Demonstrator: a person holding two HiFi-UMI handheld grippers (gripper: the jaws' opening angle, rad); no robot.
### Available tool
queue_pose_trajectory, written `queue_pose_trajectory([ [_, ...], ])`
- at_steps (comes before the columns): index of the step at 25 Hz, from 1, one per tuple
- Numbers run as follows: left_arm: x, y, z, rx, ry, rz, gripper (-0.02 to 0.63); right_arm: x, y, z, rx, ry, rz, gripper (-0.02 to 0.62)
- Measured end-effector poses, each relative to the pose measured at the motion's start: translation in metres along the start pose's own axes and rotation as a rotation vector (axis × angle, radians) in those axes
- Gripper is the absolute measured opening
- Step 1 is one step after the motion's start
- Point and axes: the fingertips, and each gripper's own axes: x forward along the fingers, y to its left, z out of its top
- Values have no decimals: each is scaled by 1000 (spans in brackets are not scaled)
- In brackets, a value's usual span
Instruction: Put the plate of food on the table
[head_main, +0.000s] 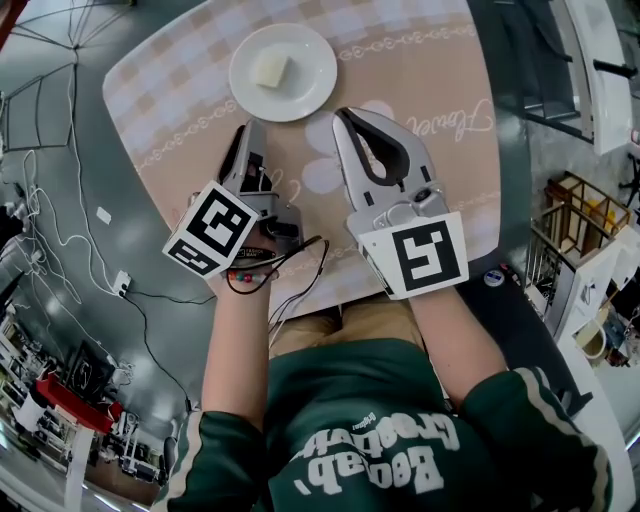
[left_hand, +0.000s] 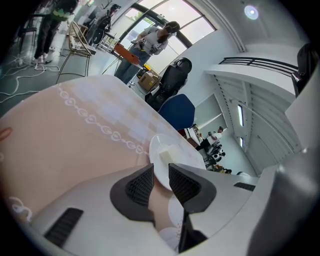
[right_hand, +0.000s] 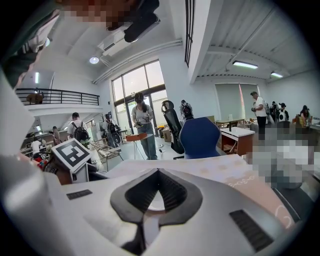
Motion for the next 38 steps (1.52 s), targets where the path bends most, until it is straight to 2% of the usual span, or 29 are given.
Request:
queue_pose_trajectory([
  [5, -12, -3, -7, 15, 5, 11, 86, -12, 1, 11, -12, -23, -8, 15],
  [11, -28, -10, -11, 38, -6, 31, 13, -29, 6, 25, -23, -50, -16, 15],
  [17, -47, -28, -16, 65, -6, 6, 11, -49, 11, 44, -41, -79, -17, 15],
  [28, -93, -77, -10, 245, 10, -34, 11, -89, 28, 92, -76, -129, 22, 15],
  [33, -114, -90, -12, 281, 13, -32, 11, -103, 36, 111, -102, -150, 44, 15],
  [38, -132, -110, -3, 402, -14, -40, 11, -119, 43, 130, -117, -171, 60, 15],
])
